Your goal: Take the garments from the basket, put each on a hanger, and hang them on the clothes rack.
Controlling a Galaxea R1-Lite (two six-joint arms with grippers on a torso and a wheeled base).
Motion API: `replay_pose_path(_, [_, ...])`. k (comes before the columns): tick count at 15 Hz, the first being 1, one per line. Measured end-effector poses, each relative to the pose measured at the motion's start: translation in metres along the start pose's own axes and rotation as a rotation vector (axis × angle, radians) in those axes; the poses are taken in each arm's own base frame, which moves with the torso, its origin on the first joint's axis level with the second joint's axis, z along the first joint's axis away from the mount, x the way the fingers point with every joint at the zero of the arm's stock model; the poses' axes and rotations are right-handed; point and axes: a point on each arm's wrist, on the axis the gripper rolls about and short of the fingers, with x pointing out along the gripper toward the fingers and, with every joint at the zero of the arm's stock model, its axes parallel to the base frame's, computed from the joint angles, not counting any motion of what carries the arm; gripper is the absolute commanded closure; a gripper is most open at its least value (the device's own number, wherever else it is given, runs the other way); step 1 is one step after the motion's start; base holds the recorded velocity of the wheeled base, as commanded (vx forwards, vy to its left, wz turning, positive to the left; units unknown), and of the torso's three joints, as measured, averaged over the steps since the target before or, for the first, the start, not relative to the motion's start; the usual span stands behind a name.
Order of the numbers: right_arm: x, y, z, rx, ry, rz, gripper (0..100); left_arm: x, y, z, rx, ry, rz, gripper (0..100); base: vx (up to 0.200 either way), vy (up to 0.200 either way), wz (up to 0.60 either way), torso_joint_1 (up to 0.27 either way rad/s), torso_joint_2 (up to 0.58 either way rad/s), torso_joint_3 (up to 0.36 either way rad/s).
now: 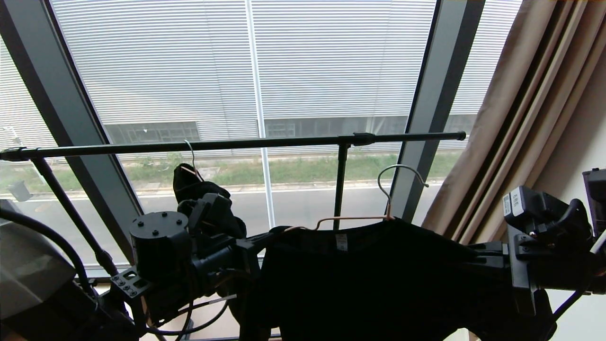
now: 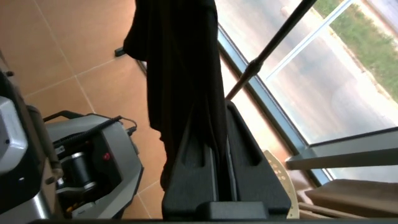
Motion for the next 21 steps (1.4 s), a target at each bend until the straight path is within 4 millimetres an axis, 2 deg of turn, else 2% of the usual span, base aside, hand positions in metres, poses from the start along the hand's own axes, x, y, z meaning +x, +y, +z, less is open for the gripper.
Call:
replay_pose_path(4, [0.006,0.001,-0.01,0.005,0.002,0.005,100,0.003,-0.018,0.032,0.034,0.02,-0.016,100,0.0,0.0,0.0,0.0,0.0,0.0])
replay_pose_path(8, [0.014,-0.003,-0.012,-0.008,-0.013,-0.004,100,0.007,-0.039,0.052,0.082,0.007,-0.064,100,0.0,0.0,0.0,0.0,0.0,0.0])
replay_pose_path(15, [0.037,-0.005,-0.016,0.045,-0.044,0.019,100,0.01,-0.057,0.068,0.111,0.003,-0.103,100,0.0,0.0,0.0,0.0,0.0,0.0])
replay_pose_path(21, [0.065,-0.003,-0.019,0.109,-0.087,0.055,100,0.012,-0.082,0.081,0.123,0.016,-0.164,100,0.0,0.0,0.0,0.0,0.0,0.0])
